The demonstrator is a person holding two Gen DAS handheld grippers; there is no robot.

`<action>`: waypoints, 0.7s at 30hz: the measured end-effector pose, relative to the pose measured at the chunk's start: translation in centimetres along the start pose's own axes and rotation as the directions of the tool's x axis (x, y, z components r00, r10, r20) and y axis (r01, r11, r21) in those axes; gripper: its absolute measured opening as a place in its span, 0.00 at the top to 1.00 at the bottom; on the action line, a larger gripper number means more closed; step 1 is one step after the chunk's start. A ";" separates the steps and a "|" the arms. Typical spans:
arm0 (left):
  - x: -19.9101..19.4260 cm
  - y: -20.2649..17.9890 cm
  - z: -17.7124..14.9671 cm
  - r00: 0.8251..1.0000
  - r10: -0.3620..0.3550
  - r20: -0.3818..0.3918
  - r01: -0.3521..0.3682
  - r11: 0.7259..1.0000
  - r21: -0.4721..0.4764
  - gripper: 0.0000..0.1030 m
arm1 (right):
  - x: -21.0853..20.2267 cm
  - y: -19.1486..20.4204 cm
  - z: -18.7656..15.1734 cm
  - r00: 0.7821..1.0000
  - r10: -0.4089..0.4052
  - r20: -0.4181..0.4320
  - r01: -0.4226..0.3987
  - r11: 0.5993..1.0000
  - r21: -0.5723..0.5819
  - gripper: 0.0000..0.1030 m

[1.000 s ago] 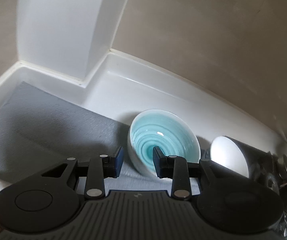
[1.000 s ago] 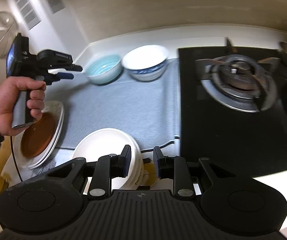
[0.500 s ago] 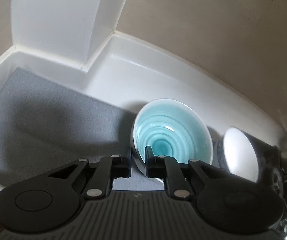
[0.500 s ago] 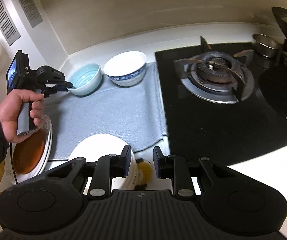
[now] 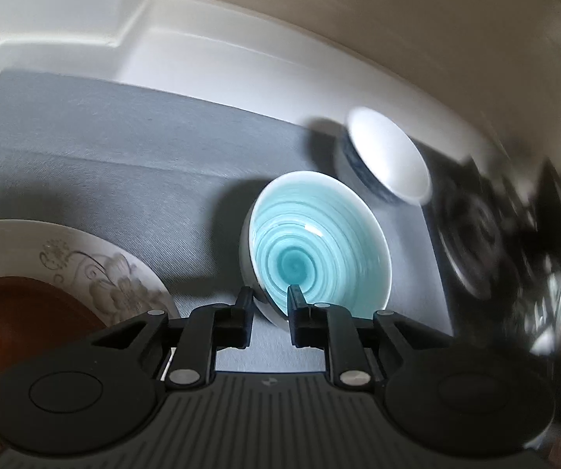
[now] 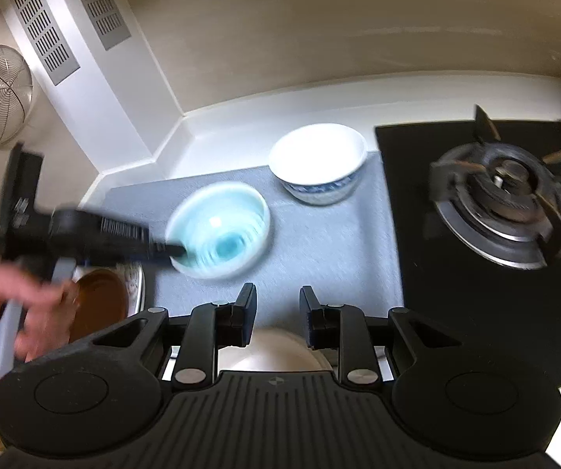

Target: Organize plates and bowls

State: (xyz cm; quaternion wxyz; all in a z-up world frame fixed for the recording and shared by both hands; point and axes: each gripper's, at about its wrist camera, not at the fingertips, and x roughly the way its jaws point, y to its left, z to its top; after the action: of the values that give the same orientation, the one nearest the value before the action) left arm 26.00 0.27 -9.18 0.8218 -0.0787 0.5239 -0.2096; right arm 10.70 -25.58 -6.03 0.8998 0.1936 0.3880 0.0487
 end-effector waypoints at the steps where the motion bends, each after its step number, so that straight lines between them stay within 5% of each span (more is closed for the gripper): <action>1: -0.2 -0.2 -0.3 1.000 0.011 0.013 -0.011 1.000 0.020 0.81 | 0.4 0.1 0.4 1.000 0.002 0.000 -0.002 1.000 -0.005 0.74; 7: -1.6 -1.2 -0.7 0.991 0.052 0.124 -0.062 0.995 0.082 0.80 | 3.5 0.6 2.3 1.000 -0.005 -0.019 0.004 0.999 -0.032 0.72; 21: 0.0 -1.0 -0.5 0.990 0.073 0.124 -0.085 0.991 0.100 0.88 | 10.3 1.0 3.4 0.994 -0.001 -0.105 -0.004 0.999 -0.042 0.72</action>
State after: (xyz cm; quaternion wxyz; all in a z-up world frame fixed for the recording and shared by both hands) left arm 25.31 -0.55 -9.02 0.8624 -0.0272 0.4646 -0.1989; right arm 20.36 -23.27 -10.57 0.8819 0.1720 0.4336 0.0678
